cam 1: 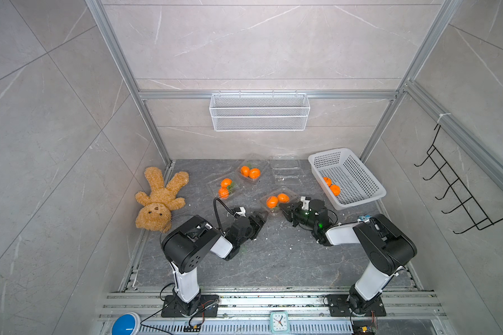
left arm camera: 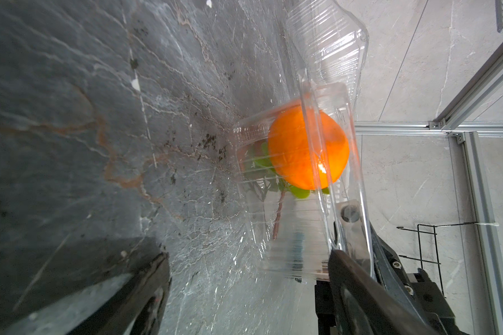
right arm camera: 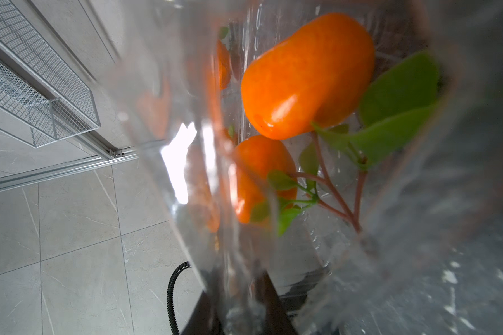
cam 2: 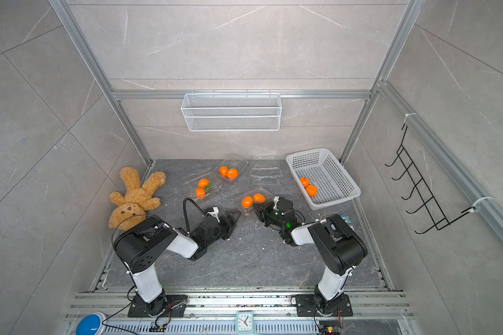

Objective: Take oranges out of containers
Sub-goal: Open the packing box at the center of the board.

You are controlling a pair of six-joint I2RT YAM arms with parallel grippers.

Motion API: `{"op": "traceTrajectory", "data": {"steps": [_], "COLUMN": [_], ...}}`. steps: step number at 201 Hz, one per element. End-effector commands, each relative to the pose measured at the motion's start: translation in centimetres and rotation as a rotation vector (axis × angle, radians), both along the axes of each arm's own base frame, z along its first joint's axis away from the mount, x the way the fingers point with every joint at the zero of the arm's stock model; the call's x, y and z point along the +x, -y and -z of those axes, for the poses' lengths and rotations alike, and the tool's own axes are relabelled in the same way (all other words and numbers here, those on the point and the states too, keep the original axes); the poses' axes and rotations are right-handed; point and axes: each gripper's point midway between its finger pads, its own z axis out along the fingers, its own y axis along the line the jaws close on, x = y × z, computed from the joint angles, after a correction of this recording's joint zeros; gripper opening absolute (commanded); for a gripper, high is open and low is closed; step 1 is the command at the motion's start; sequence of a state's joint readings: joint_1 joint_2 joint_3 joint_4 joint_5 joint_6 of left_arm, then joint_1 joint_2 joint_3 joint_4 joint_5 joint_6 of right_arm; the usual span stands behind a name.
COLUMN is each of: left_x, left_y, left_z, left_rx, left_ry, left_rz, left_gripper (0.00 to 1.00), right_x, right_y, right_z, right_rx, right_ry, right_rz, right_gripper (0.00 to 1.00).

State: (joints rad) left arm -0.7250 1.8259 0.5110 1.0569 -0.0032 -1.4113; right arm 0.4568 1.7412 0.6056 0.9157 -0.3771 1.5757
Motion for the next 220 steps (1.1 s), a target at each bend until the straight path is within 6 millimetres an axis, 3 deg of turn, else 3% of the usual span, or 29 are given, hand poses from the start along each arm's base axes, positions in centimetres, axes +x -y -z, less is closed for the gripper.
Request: {"op": "traceTrajectory", "data": {"steps": [1, 220], "left_x": [0.3, 0.5], "left_y": [0.1, 1.0], "left_z": [-1.5, -1.4], "left_rx": [-0.038, -0.052], "left_ry": [0.05, 0.067], "left_rz": [-0.014, -0.007], "left_gripper": [0.86, 0.86], "right_x": [-0.3, -1.2], "right_y": [-0.1, -0.2], "right_z": [0.5, 0.4], "right_rx": [0.004, 0.0], "right_ry": [-0.005, 0.011], "right_rz": [-0.008, -0.042], "right_gripper": [0.21, 0.21]}}
